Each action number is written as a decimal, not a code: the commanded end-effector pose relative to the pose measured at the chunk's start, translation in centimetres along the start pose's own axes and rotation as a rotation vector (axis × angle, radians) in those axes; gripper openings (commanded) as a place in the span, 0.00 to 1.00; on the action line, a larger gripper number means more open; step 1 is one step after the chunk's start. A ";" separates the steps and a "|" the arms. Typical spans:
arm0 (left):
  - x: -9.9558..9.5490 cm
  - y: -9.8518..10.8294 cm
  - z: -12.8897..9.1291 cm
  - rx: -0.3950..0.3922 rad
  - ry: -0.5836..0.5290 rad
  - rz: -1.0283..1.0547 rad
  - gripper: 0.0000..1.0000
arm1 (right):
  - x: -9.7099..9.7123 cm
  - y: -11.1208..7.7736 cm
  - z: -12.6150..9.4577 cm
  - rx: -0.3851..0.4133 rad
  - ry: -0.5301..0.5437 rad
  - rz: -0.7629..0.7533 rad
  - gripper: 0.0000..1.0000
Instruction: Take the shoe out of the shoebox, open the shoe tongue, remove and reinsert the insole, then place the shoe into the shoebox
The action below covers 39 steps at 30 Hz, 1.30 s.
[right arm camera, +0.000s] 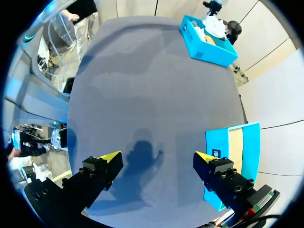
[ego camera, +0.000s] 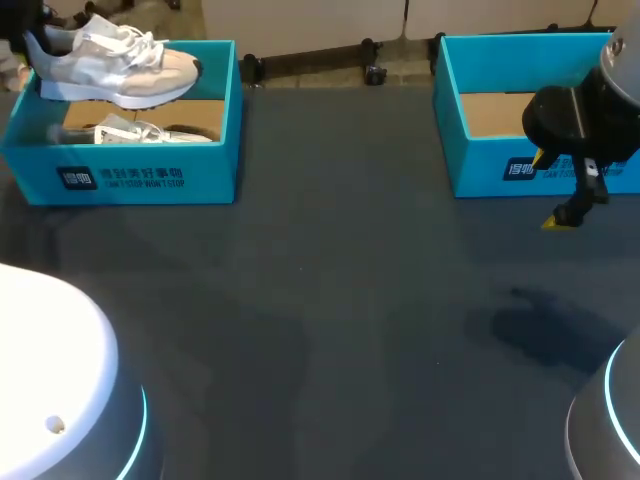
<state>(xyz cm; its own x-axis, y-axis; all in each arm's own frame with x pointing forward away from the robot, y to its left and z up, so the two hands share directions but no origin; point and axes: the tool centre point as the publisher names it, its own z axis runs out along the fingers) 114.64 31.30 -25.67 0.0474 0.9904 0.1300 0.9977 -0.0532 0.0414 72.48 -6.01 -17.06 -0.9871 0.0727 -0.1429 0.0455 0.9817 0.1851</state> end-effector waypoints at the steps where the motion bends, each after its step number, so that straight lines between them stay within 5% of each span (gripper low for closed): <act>1: -0.1 0.3 0.7 0.009 -0.003 -0.004 0.00 | -0.1 0.1 0.1 0.004 0.002 0.001 1.00; 22: -1.2 -2.3 3.6 0.086 0.015 0.012 0.00 | -0.1 0.1 0.1 0.004 0.002 0.001 1.00; 39: -0.9 -2.4 2.8 0.088 -0.009 -0.003 0.00 | -0.1 0.1 0.1 0.004 0.002 0.001 1.00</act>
<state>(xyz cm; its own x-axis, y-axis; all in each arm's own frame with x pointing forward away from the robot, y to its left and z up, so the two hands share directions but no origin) 112.53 30.67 -29.25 0.0429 0.9910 0.1266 0.9981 -0.0371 -0.0485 72.48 -6.01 -17.06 -0.9871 0.0727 -0.1429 0.0456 0.9817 0.1852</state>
